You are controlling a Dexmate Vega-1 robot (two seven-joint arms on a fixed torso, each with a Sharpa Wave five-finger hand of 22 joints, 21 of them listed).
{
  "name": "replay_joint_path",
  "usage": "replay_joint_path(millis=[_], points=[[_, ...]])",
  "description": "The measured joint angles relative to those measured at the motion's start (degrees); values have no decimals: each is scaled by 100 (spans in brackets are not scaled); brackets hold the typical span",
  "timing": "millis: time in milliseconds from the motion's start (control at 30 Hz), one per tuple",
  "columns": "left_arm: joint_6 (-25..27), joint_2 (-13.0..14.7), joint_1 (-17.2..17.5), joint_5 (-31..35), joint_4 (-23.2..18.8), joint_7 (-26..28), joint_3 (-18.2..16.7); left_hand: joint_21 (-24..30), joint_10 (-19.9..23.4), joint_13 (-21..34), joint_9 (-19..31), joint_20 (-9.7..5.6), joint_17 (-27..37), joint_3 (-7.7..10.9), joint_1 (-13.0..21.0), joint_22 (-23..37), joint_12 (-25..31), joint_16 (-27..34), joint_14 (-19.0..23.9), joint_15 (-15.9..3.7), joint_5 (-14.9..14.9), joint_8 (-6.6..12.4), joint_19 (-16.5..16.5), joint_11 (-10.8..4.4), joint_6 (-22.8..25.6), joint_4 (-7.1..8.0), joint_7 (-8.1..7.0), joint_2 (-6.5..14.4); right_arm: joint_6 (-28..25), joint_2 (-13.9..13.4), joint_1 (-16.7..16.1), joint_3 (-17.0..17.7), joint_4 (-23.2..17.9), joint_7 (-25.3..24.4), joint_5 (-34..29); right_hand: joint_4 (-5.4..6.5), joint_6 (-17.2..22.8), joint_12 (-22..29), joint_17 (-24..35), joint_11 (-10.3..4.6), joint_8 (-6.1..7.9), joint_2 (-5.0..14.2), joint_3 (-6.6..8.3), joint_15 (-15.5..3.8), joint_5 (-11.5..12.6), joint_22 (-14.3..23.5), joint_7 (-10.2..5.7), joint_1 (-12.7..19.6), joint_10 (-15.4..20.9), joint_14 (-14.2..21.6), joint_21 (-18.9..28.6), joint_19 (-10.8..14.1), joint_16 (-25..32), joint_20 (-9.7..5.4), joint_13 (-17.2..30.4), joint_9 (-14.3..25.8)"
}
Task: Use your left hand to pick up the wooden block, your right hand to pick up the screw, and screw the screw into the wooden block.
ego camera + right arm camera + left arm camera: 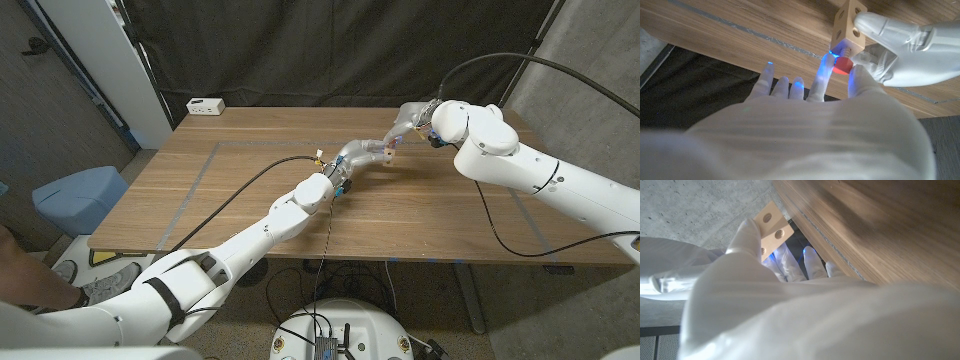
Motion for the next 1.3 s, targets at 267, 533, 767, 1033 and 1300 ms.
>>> replay_joint_path(millis=[267, 533, 767, 1033, 1300], points=[[11, 2, 12, 10, -23, 12, 0, 0, 20, -1, 0, 0, -1, 0, 0, 0, -4, 0, -1, 0, -1, 6, 0, 20, 0, 0, 0, 0, -32, 4, 1, -30, -5, 75, -119, 25, 122, 0, 0, 10, 65, -60, -108, -9, 0, 0, 1, -172, 51, 9, 0, 0, 0, 0, 0, -6], [23, -5, 13, 12, -21, 18, 0, 0, 20, -3, 0, 0, -1, 16, 0, 0, -4, 0, -1, 0, 6, 7, 0, 20, 0, -16, 0, 0, -58, 22, 30, -95, -3, 199, -240, 152, 52, 0, 0, 31, 106, -224, -347, -32, 17, 0, 45, -572, 30, -15, 0, -1, 0, 0, 0, 61], [7, -31, -30, 9, 66, 3, 3, 0, 20, -3, 0, 0, -1, 15, 0, 0, -4, 0, -1, 0, 30, 8, 0, 20, 0, -16, 0, 0, -86, 43, 88, -145, 19, 360, -359, 248, -330, -48, 1, 139, -21, -379, -576, 66, 113, 0, 118, -937, -79, -114, -29, -28, -27, 24, 0, -5], [-63, -62, -82, -11, 167, -49, 6, 0, 20, -3, 1, 0, -1, 14, 0, 0, -4, 0, -1, 0, 29, 8, 0, 20, 0, -18, 0, 0, -93, 56, 144, -171, 34, 542, -456, 300, -764, -90, 1, 272, -241, -431, -745, 188, 237, 0, 208, -1184, -301, -187, -29, -138, -90, 30, 0, -160], [-98, -73, -104, -16, 213, -73, 7, 0, 20, -3, 1, 0, -2, 27, 0, 0, -6, 0, -1, 0, 28, 8, 0, 20, 0, -5, 0, 0, -56, 57, 159, -165, 36, 691, -483, 277, -1135, -112, -27, 403, -449, -430, -768, 291, 344, 0, 288, -1183, -511, -292, -29, -221, -106, -6, 30, -297]])
